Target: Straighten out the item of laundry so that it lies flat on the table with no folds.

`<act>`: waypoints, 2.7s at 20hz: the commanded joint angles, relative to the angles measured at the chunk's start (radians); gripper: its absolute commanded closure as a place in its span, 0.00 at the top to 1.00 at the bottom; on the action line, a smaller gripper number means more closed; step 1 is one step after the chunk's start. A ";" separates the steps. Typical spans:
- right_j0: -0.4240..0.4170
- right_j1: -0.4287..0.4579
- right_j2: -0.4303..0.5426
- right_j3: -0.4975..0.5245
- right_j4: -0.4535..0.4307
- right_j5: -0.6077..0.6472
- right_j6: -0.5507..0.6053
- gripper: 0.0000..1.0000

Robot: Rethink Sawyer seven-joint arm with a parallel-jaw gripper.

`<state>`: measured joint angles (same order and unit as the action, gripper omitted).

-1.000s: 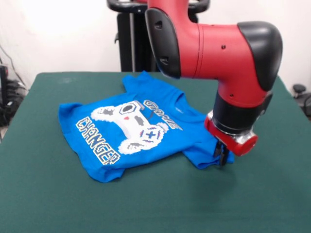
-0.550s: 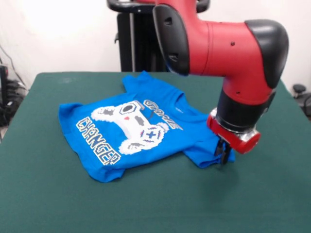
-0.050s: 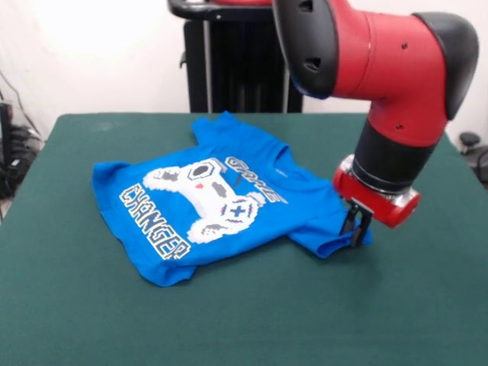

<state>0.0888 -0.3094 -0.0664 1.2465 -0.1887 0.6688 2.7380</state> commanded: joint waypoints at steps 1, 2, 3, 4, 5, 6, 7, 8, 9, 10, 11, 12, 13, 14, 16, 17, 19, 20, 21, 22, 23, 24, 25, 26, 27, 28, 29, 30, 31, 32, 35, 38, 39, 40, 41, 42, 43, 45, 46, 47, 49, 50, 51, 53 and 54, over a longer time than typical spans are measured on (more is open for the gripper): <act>0.002 0.017 0.074 0.045 -0.056 0.081 -0.150 0.00; 0.001 0.022 0.078 0.045 -0.063 0.063 -0.148 0.00; -0.005 0.025 0.089 0.052 -0.068 0.036 -0.150 0.00; -0.013 0.028 0.104 0.060 -0.068 0.011 -0.151 0.00; -0.014 0.029 0.111 0.058 -0.074 -0.001 -0.154 0.00; -0.016 0.033 0.117 0.055 -0.081 -0.013 -0.158 0.00; -0.025 0.039 0.128 0.056 -0.083 -0.031 -0.163 0.00; -0.033 0.049 0.138 0.054 -0.087 -0.047 -0.168 0.00; -0.035 0.058 0.143 0.050 -0.090 -0.061 -0.166 0.00; -0.037 0.065 0.148 0.046 -0.093 -0.070 -0.164 0.00; -0.037 0.071 0.152 0.042 -0.091 -0.077 -0.161 0.00; -0.036 0.074 0.155 0.037 -0.090 -0.078 -0.160 0.00; -0.036 0.079 0.161 0.032 -0.087 -0.080 -0.158 0.00; -0.037 0.084 0.167 0.026 -0.084 -0.081 -0.159 0.00; -0.044 0.094 0.185 0.020 -0.078 -0.089 -0.163 0.00; -0.046 0.102 0.192 0.015 -0.076 -0.093 -0.161 0.00; -0.043 0.111 0.199 0.004 -0.073 -0.095 -0.153 0.00; -0.041 0.113 0.203 0.001 -0.072 -0.095 -0.150 0.00; -0.038 0.117 0.206 -0.007 -0.070 -0.093 -0.146 0.00; -0.036 0.119 0.210 -0.012 -0.069 -0.092 -0.143 0.00; -0.031 0.117 0.207 -0.011 -0.070 -0.091 -0.135 0.00; -0.025 0.115 0.203 -0.015 -0.070 -0.082 -0.130 0.00; -0.020 0.114 0.200 -0.019 -0.069 -0.074 -0.125 0.00; -0.019 0.110 0.200 -0.020 -0.068 -0.064 -0.126 0.00; -0.019 0.105 0.200 -0.020 -0.067 -0.055 -0.131 0.00; -0.018 0.102 0.200 -0.018 -0.065 -0.051 -0.130 0.00; -0.016 0.097 0.199 -0.012 -0.065 -0.048 -0.129 0.00; -0.016 0.095 0.199 -0.011 -0.064 -0.045 -0.128 0.00; -0.017 0.093 0.201 -0.009 -0.063 -0.044 -0.130 0.00; -0.013 0.092 0.199 -0.010 -0.062 -0.041 -0.126 0.00; 0.005 0.079 0.183 -0.020 -0.067 -0.017 -0.117 0.00; 0.023 0.066 0.162 -0.022 -0.074 0.007 -0.108 0.00; 0.028 0.060 0.154 -0.023 -0.076 0.018 -0.106 0.00; 0.033 0.055 0.149 -0.024 -0.077 0.031 -0.104 0.00; 0.035 0.048 0.146 -0.023 -0.078 0.042 -0.105 0.00; 0.035 0.044 0.147 -0.024 -0.079 0.053 -0.104 0.00; 0.034 0.039 0.149 -0.024 -0.080 0.064 -0.105 0.00; 0.028 0.029 0.156 -0.031 -0.079 0.095 -0.114 0.00; 0.026 0.025 0.158 -0.037 -0.079 0.115 -0.120 0.00; 0.025 0.016 0.157 -0.046 -0.079 0.142 -0.130 0.00; 0.023 0.017 0.158 -0.062 -0.078 0.167 -0.138 0.00; 0.023 0.019 0.159 -0.069 -0.079 0.170 -0.140 0.00; 0.023 0.024 0.160 -0.075 -0.081 0.169 -0.140 0.00; 0.023 0.032 0.167 -0.082 -0.080 0.160 -0.137 0.00; 0.024 0.035 0.171 -0.083 -0.078 0.156 -0.134 0.00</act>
<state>0.0834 -0.2929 -0.0090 1.2040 -0.2641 0.7391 2.7380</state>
